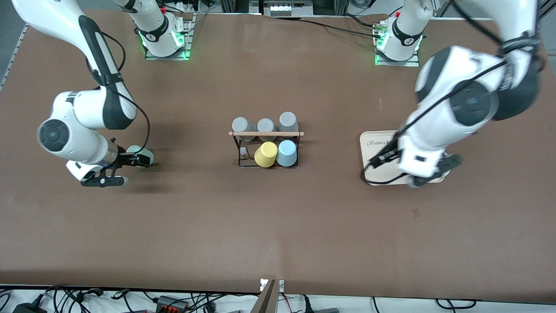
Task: Hang scattered cups on rack with three cups
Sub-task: 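Retract the left gripper while the right gripper grasps the mint cup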
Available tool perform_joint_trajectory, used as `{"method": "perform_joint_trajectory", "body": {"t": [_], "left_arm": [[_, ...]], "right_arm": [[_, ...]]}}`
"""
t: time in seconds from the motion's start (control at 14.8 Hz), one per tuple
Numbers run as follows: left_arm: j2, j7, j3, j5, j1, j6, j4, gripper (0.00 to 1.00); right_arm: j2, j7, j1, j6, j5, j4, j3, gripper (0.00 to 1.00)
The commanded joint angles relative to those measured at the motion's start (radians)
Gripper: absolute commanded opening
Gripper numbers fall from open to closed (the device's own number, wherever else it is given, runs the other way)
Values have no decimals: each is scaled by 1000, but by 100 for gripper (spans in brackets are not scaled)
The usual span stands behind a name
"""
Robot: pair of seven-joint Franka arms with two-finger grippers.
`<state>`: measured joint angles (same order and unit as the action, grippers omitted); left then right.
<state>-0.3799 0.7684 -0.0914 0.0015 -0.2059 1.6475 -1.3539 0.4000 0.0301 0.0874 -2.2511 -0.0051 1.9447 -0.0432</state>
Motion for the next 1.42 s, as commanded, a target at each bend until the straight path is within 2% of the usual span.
{"method": "perform_joint_trajectory", "body": {"t": [0.0, 0.2, 0.41, 0.74, 0.81, 0.95, 1.02, 1.15, 1.35], "left_arm": [[84, -113, -10, 17, 49, -32, -63, 100], [166, -219, -37, 17, 141, -35, -123, 100], [274, -383, -36, 17, 203, -51, -195, 100], [375, -645, 39, 15, 224, -121, -214, 100], [387, -682, 54, 15, 224, -124, -220, 100], [409, -724, 61, 15, 240, -129, -229, 100], [415, -762, 61, 15, 256, -130, -229, 100], [418, -776, 61, 15, 257, -140, -235, 100], [427, -778, 59, 15, 270, -140, -232, 100]], "right_arm": [[-6, 8, -26, -36, -3, 56, -1, 100], [11, 10, -26, -39, -3, 56, -1, 100], [17, 10, -29, -39, -1, 75, -1, 100], [40, 8, -34, -36, -1, 77, -1, 100], [39, 8, -34, -31, -1, 74, -1, 83], [31, 10, -26, -28, -1, 65, -1, 42], [23, 10, -23, -25, -1, 59, 0, 30], [8, -1, -17, 23, 4, 10, 11, 24], [8, 13, 30, 224, 13, -162, 26, 23]]}}
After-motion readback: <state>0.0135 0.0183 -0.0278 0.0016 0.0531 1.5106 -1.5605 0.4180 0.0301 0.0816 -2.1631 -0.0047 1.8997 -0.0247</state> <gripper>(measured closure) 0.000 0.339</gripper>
